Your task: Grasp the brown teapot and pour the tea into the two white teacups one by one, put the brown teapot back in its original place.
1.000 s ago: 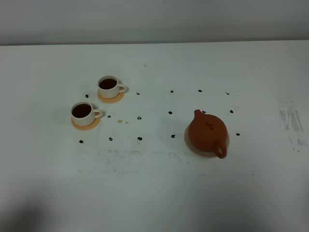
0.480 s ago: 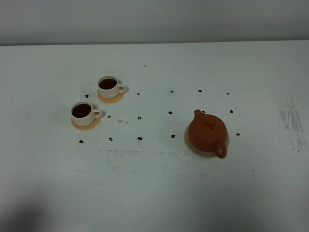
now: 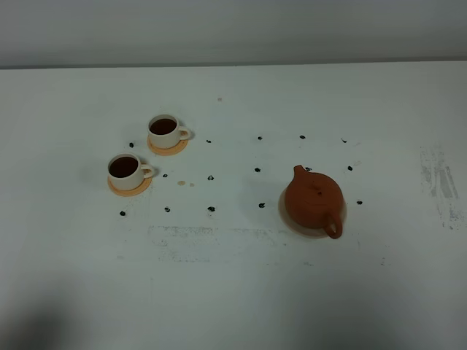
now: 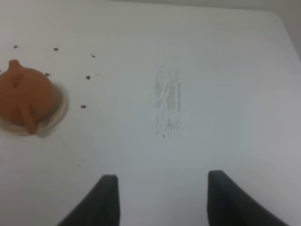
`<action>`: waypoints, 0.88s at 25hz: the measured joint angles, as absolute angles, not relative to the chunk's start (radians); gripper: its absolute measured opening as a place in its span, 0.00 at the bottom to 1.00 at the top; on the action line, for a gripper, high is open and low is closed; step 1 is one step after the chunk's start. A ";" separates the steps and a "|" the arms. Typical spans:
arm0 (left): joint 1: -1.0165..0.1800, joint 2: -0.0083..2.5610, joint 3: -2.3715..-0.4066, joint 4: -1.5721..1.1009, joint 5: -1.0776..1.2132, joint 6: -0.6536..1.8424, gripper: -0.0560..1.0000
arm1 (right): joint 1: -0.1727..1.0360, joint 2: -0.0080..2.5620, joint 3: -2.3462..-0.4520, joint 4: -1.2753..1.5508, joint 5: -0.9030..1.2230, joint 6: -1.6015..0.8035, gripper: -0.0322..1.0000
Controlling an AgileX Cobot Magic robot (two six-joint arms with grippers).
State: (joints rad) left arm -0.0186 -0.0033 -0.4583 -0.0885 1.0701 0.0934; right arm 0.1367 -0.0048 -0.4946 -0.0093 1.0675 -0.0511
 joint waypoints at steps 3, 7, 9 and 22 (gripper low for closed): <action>-0.019 -0.003 -0.458 -0.088 1.070 0.093 0.46 | 0.137 -0.006 -0.495 -0.009 1.068 -0.051 0.46; -0.021 -0.003 -0.458 -0.088 1.070 0.093 0.46 | 0.137 -0.006 -0.495 -0.009 1.068 -0.051 0.46; -0.034 -0.003 -0.458 -0.088 1.070 0.093 0.46 | 0.137 -0.006 -0.495 -0.009 1.068 -0.051 0.46; -0.070 -0.003 -0.458 -0.088 1.070 0.094 0.46 | 0.137 -0.006 -0.495 -0.008 1.068 -0.051 0.46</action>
